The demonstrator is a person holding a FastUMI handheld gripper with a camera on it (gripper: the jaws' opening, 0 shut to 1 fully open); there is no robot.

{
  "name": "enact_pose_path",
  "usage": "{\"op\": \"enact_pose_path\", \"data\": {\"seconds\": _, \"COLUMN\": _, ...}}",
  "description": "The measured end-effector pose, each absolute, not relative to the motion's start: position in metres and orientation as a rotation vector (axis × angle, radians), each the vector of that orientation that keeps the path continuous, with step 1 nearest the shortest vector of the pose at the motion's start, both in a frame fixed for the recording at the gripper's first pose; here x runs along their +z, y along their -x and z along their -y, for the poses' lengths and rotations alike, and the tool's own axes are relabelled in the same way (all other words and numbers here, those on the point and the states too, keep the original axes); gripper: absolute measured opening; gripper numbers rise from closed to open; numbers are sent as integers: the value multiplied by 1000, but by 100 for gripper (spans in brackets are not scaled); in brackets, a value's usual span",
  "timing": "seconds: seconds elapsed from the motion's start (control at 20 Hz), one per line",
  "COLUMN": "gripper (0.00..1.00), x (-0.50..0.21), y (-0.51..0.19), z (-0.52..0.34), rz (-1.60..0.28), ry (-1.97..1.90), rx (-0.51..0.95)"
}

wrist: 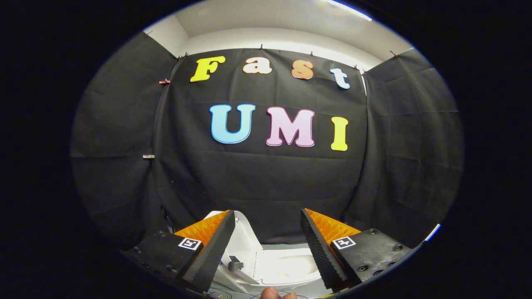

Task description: Open the toilet lid.

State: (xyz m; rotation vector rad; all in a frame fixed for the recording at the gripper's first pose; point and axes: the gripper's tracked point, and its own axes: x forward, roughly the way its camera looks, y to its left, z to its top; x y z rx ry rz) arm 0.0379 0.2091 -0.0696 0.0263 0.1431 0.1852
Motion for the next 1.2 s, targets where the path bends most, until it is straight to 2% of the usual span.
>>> {"op": "enact_pose_path", "data": {"seconds": 0.6, "gripper": 98, "x": -12, "y": -16, "z": -145, "rz": -42, "ry": -58, "rx": 155}}
{"op": "enact_pose_path", "data": {"seconds": 1.2, "gripper": 98, "x": -6, "y": -14, "z": -137, "rz": -30, "ry": -51, "rx": 142}}
